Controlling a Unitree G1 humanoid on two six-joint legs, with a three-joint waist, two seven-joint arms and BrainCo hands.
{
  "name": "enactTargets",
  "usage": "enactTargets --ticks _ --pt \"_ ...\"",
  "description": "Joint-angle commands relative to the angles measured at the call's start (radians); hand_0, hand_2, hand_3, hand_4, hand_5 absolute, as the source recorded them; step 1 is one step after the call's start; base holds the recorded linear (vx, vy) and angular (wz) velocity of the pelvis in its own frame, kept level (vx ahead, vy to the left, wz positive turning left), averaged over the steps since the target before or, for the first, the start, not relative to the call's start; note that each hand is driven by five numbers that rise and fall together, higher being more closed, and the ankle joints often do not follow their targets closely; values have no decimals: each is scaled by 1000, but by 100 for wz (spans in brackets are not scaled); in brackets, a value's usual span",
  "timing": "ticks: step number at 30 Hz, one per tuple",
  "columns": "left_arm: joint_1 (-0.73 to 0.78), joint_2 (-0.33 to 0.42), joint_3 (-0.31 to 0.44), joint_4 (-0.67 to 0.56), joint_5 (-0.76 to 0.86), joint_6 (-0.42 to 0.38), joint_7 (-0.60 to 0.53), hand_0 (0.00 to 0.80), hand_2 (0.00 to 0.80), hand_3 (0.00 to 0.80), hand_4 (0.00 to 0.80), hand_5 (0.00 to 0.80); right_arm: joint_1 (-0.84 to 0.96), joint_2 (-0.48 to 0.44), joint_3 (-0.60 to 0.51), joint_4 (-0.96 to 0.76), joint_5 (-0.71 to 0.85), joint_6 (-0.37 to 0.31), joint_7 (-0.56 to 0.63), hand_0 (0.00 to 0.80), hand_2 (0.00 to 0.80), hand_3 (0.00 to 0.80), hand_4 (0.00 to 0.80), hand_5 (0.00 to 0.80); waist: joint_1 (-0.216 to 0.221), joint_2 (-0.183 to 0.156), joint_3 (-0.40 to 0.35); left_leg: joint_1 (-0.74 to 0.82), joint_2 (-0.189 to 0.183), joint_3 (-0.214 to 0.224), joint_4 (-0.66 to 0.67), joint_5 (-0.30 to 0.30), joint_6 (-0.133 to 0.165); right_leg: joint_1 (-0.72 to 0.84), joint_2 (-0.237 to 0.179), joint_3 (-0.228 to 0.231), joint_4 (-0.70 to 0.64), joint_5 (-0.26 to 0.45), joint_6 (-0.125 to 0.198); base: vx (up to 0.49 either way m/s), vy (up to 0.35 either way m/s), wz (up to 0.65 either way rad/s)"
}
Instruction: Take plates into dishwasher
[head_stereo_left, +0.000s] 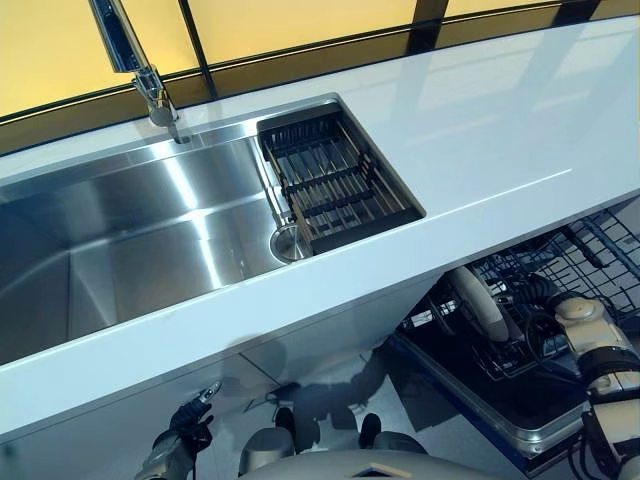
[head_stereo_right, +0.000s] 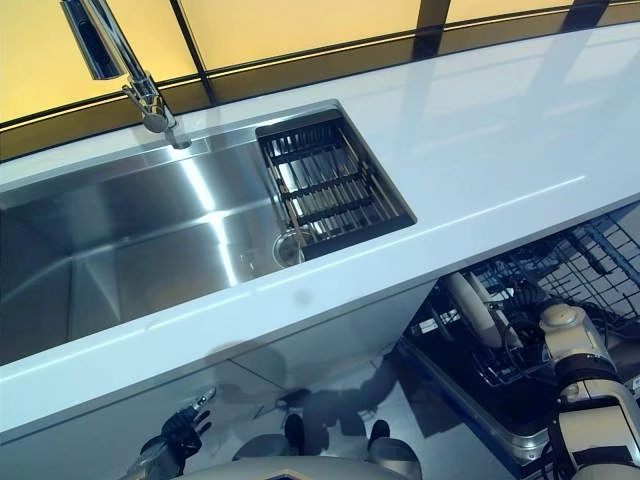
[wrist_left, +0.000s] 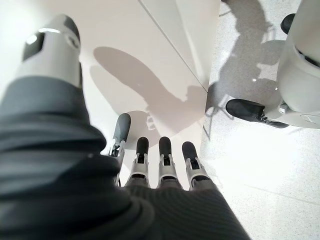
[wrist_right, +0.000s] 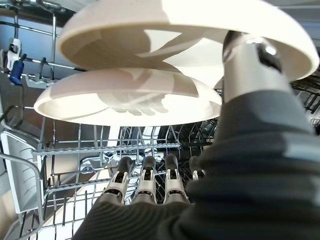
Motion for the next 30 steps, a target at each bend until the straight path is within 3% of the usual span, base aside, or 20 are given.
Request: enactTargets --ticks 1,6,10,16,20,23,25,28,30 --pt "-66 23 0 -28 -23 -45 -2 0 0 0 0 0 -32 -74 -17 -46 49 -17 -26 0 0 0 0 0 20 -43 -16 35 -30 -12 16 -98 18 -8 -4 -2 87 -77 39 7 51 -5" --pt "-63 11 16 -15 -29 -59 -4 0 0 0 0 0 46 -89 -108 -97 181 -3 -72 0 0 0 0 0 -6 -54 -19 38 -28 10 32 -112 23 -10 -4 14 89 -77 41 -1 106 -6" --pt "-58 11 35 -16 -15 -69 -7 0 0 0 0 0 175 -71 -246 -141 303 -4 -132 0 0 0 0 0 -33 -62 -14 36 -38 30 64 -139 40 -29 -15 41 121 -78 54 -14 144 -7" --pt "-36 36 53 -27 35 -50 -8 0 0 0 0 0 306 24 -396 -119 407 -52 -189 0 0 0 0 0 -77 -61 28 42 -61 44 70 -150 53 -129 -51 78 145 49 130 -73 93 -19" --pt "-40 54 71 -26 -19 -49 20 0 0 0 0 0 293 68 -388 -73 438 -64 -235 0 0 0 0 0 -52 -36 34 -5 -25 78 83 -128 77 -136 -73 48 309 1 106 -258 -9 -58" --pt "-50 54 81 -5 -52 -63 9 0 0 0 0 0 280 80 -386 -10 453 -119 -246 0 0 0 0 0 -22 -34 18 -53 -8 96 119 -129 78 -86 -85 18 334 -43 87 -222 -132 -50" --pt "-61 47 90 23 -72 -82 2 0 0 0 0 0 271 95 -380 25 450 -146 -281 0 0 0 0 0 3 -52 5 -111 -1 92 167 -134 76 -20 -89 10 289 -80 82 -227 -254 -35" --pt "-81 44 108 27 -111 -76 18 0 0 0 0 0 254 115 -391 62 501 -144 -334 0 0 0 0 0 27 -70 4 -183 43 87 218 -124 50 34 -65 -6 203 -163 72 -189 -317 -40" --pt "-92 36 115 4 -149 -66 35 0 0 0 0 0 259 117 -407 65 533 -121 -329 0 0 0 0 0 37 -75 16 -219 67 74 238 -101 20 46 -53 -21 170 -165 60 -208 -343 -48"
